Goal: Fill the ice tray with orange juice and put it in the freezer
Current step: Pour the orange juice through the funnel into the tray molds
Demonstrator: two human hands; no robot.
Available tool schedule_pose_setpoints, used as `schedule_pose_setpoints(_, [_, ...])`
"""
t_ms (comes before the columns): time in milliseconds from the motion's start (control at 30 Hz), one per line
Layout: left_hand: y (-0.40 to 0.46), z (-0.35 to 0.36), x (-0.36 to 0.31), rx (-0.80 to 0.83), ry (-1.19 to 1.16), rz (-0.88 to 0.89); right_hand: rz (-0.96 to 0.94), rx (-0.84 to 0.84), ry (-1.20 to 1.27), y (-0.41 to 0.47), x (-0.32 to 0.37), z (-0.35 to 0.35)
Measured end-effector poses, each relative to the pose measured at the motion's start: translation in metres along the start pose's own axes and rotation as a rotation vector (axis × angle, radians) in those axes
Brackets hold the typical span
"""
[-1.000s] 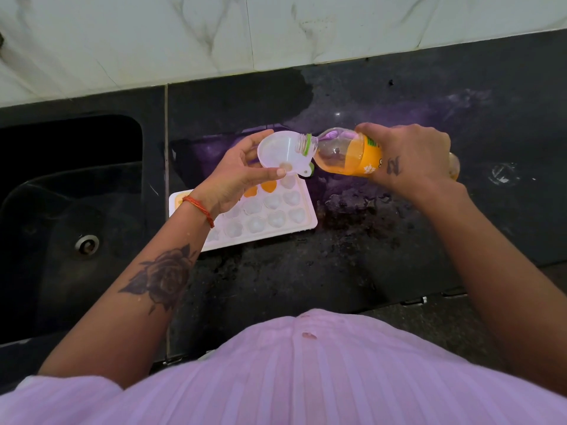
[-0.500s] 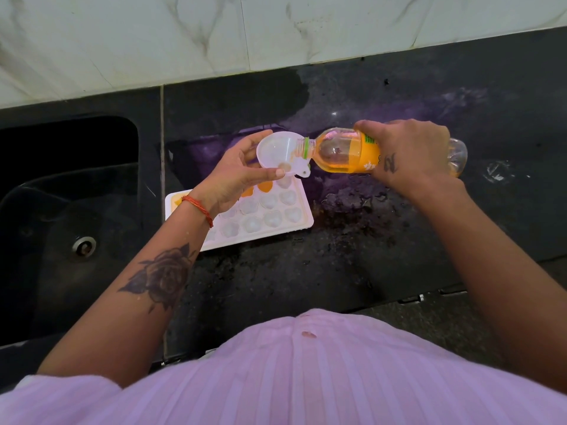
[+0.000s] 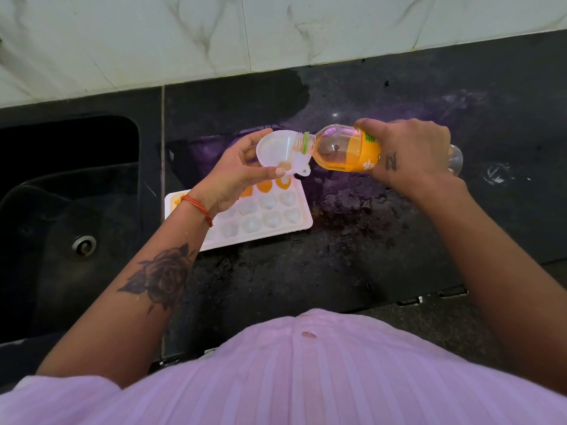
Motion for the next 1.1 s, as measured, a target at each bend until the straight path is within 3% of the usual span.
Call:
schedule_pose_setpoints(600, [-0.038,-0.019,-0.002,-0.160,-0.076,0.060,-0.094,0.093,0.192,-0.001,0.026,-0.004])
schedule_pose_setpoints(1100, [-0.129,-0.133,0.015,-0.400,-0.179,0.077,-0.316,0.085,0.288,-0.006,0.129,-0.024])
Point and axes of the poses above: each hand's wrist, its own y-axis towards the middle knuckle, its own z-axis out of the palm, x = y × z, the point moved 9 cm from there along y, towards the middle knuckle, and after that the axes turned 1 degree about -y, right-handed, at the moved point
